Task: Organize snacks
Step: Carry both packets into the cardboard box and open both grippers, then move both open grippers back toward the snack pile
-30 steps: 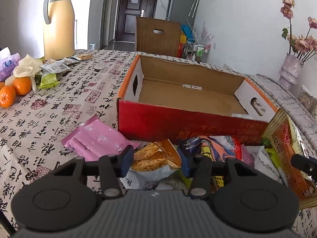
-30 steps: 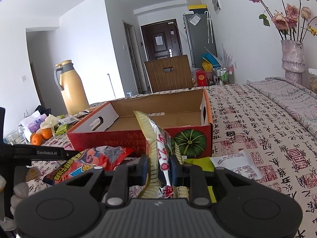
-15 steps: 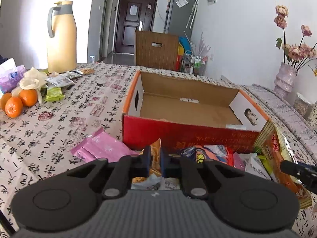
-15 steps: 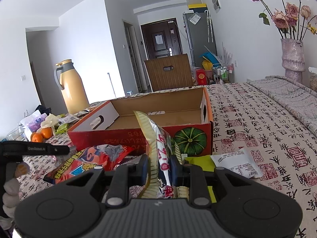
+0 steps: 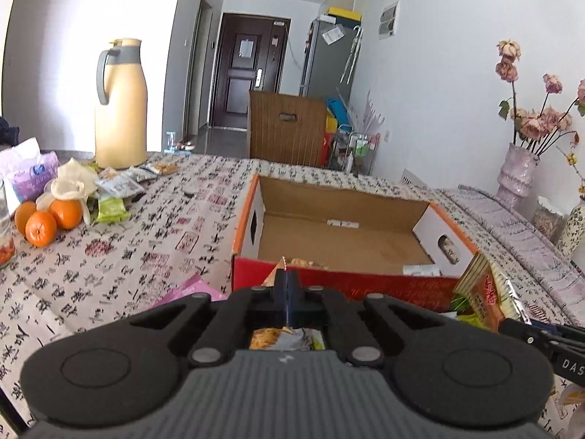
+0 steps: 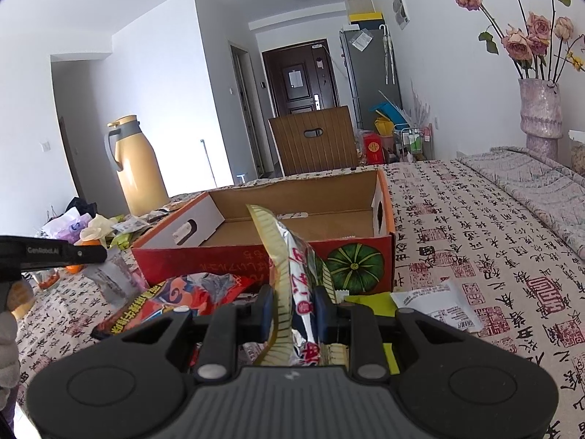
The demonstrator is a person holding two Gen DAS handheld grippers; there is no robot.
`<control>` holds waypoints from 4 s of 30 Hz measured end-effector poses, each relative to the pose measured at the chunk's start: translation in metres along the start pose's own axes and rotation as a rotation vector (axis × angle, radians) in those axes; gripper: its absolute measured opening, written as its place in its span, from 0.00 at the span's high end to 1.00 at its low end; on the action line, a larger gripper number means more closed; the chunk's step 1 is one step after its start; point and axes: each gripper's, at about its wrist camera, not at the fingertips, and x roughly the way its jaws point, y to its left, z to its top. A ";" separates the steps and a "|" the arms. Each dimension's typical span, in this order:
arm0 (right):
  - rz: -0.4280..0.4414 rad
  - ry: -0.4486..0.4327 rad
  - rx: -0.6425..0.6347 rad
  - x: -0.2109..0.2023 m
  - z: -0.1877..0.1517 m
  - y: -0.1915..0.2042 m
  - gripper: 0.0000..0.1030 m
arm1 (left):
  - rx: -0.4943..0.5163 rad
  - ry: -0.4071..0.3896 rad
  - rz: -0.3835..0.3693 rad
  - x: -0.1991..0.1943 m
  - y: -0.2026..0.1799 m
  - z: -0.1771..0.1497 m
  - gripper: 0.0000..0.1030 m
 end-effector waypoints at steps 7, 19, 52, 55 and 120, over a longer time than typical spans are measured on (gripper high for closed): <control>0.009 -0.032 -0.007 -0.005 0.013 0.005 0.78 | 0.020 -0.059 -0.018 -0.011 -0.011 0.018 0.99; 0.016 -0.106 -0.021 0.008 0.052 0.010 0.78 | 0.038 -0.104 -0.069 0.002 -0.032 0.049 0.99; -0.007 -0.014 -0.022 0.145 0.085 -0.014 0.78 | 0.027 0.063 -0.065 0.139 -0.030 0.058 0.99; -0.009 -0.002 -0.019 0.146 0.083 -0.015 0.76 | 0.022 0.072 -0.069 0.139 -0.028 0.056 0.96; -0.075 0.027 -0.032 -0.019 -0.009 0.003 0.00 | 0.036 0.040 0.058 -0.030 -0.023 -0.047 0.00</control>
